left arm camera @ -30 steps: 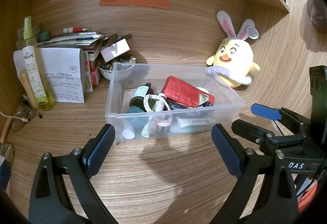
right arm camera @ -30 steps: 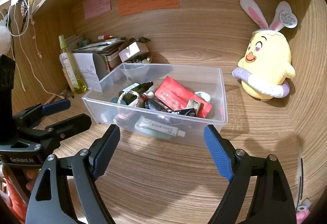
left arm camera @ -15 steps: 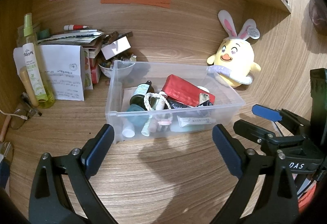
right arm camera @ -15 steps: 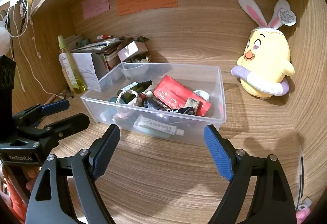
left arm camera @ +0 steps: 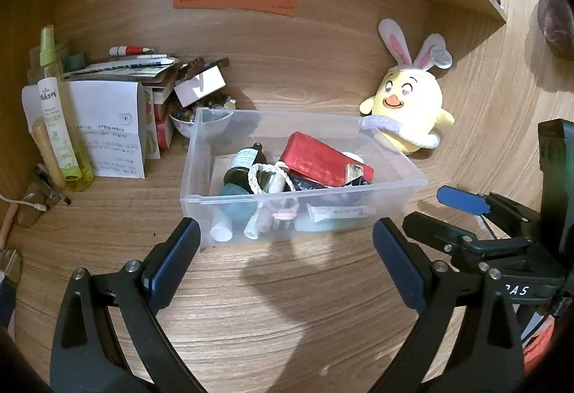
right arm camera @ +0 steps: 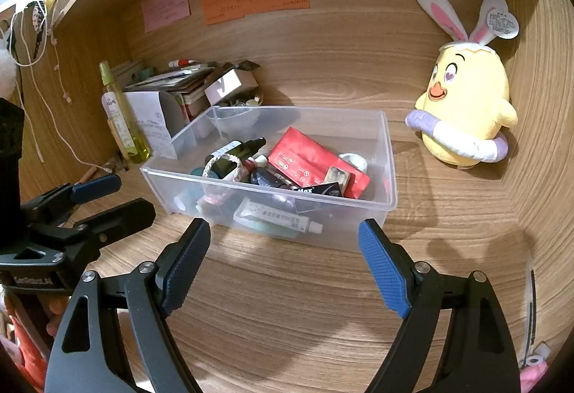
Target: Organize objects
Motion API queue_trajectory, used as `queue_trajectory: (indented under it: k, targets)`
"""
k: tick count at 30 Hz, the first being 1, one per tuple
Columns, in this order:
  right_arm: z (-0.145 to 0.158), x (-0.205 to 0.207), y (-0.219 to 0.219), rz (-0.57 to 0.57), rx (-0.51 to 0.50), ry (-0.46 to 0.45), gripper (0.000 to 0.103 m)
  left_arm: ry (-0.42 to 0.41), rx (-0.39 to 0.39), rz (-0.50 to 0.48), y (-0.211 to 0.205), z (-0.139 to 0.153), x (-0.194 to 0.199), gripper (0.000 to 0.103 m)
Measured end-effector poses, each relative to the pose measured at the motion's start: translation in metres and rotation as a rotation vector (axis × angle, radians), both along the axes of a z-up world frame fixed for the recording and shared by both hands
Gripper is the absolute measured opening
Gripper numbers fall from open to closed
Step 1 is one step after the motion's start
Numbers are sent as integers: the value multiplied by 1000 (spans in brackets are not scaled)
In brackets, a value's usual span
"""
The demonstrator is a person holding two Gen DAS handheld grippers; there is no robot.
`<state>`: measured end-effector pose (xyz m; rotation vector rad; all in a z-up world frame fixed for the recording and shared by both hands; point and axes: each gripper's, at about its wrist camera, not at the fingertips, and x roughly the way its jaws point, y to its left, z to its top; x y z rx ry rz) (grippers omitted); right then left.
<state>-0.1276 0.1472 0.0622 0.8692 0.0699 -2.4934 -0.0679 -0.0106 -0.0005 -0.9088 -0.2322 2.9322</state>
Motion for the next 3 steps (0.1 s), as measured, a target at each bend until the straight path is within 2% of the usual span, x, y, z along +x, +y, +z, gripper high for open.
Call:
queue_trajectory:
  k: [3]
  targets:
    - [-1,-2,1,-4,4,-1,83,-3,-5,-9,2,0,1,99]
